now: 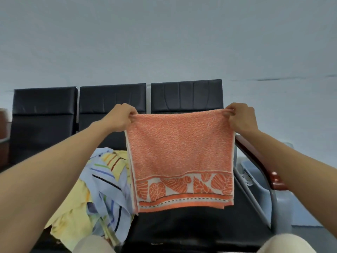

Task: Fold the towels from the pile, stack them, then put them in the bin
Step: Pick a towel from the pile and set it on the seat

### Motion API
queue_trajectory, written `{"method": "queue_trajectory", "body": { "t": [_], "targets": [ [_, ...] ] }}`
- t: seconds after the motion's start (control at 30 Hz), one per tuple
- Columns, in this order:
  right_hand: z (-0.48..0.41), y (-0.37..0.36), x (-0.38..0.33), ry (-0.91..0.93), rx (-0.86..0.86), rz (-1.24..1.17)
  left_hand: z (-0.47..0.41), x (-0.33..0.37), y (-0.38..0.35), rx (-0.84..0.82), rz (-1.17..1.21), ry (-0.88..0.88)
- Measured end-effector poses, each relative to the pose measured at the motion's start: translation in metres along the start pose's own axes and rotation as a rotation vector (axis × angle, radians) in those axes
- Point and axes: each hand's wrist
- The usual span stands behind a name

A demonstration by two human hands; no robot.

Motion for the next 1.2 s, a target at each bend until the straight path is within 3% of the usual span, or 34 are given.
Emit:
{"method": "queue_trajectory", "body": {
  "t": [0.37,0.7,0.9,1.0,1.2],
  "targets": [
    [0.012,0.010,0.011,-0.069,-0.028,-0.150,0.011,-0.001,-0.011,-0.196,-0.003,-0.004],
    [0.019,0.021,0.002,-0.108,-0.044,-0.294,0.016,0.001,-0.005,-0.351,-0.215,-0.083],
    [0.012,0.025,0.004,-0.156,-0.072,-0.300,0.010,-0.001,-0.005,-0.326,-0.120,-0.029],
    [0.007,0.012,0.015,-0.172,-0.081,-0.320,-0.005,-0.005,-0.023,-0.214,-0.096,0.033],
    [-0.007,-0.041,0.055,-0.229,-0.099,-0.278,-0.043,-0.023,-0.093,-0.039,0.390,0.211]
  ]
}}
Point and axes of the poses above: each hand's wrist, its own z-axis away from the middle knuckle, its own y-axis out of the back of the hand, x = y × z, and after that the axes turned 13 degrees about -x, right-handed
